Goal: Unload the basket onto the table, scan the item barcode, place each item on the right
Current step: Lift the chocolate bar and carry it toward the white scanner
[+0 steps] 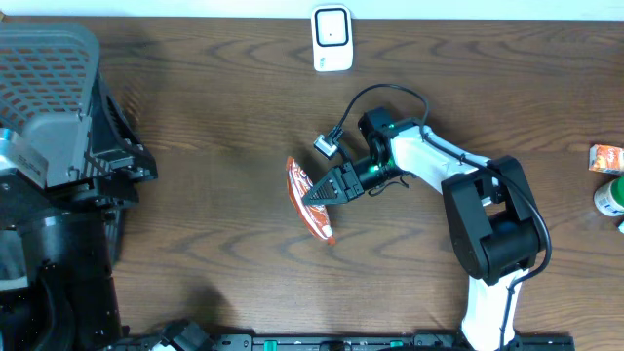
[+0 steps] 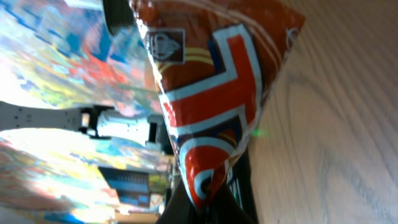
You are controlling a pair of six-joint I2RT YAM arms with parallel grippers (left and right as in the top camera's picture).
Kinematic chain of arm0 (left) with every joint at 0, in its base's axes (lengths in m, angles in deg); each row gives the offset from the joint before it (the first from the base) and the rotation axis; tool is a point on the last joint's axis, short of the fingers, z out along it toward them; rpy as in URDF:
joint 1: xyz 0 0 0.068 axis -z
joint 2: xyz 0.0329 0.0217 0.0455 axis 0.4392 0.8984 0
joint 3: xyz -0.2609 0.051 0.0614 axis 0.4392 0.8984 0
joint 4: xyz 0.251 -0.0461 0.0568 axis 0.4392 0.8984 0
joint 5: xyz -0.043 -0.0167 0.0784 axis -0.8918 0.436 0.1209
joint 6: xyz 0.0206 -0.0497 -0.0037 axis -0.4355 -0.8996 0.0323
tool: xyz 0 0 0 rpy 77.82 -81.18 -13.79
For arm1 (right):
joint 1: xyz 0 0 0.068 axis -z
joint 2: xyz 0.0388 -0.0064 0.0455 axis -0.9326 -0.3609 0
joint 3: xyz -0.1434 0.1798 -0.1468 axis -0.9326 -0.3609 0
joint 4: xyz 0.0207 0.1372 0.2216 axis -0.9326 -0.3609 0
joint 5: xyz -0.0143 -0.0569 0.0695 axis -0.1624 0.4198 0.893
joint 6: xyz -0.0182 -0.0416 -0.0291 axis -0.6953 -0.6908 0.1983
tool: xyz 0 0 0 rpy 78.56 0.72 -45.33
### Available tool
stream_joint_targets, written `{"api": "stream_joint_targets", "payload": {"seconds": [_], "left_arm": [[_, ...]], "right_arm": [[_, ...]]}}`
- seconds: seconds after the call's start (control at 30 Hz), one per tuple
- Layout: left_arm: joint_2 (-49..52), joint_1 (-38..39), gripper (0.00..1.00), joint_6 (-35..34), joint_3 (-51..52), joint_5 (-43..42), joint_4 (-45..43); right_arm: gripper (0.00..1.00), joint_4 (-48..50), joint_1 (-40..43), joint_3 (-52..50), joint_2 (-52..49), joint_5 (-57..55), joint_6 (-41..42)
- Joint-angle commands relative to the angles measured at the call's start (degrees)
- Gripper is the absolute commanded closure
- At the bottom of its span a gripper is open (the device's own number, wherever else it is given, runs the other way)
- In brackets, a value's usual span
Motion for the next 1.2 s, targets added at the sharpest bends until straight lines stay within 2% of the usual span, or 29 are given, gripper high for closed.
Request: {"api": "stream_joint_targets", "payload": {"seconds": [0.0,0.37,0.67,0.87,1.17], "left_arm": [[0.0,-0.2,0.02,0.8,0.1,0.3,-0.1],[0.0,-0.2,0.02,0.8,0.1,0.3,-0.1],[0.0,-0.2,0.02,0.8,0.1,0.3,-0.1],[0.0,-0.2,0.03,0.8,0.1,0.3,-0.1],[0.0,-0.2,0.02,0.8,0.1,0.3,-0.1]], "right_arm": [[0.99,4.3,-0.2,-2.4,0.9,5.1,3.9],[0.99,11.3,-0.5,-4.0,0.9,5.1,3.4],[0.99,12.6,-4.8,-4.0,0.9,5.1,-9.1],[0.99,14.7,-7.6,-4.0,0.9,5.1,-9.1],[0.99,14.8,-7.8,-4.0,0.9,5.1,-9.1]]}}
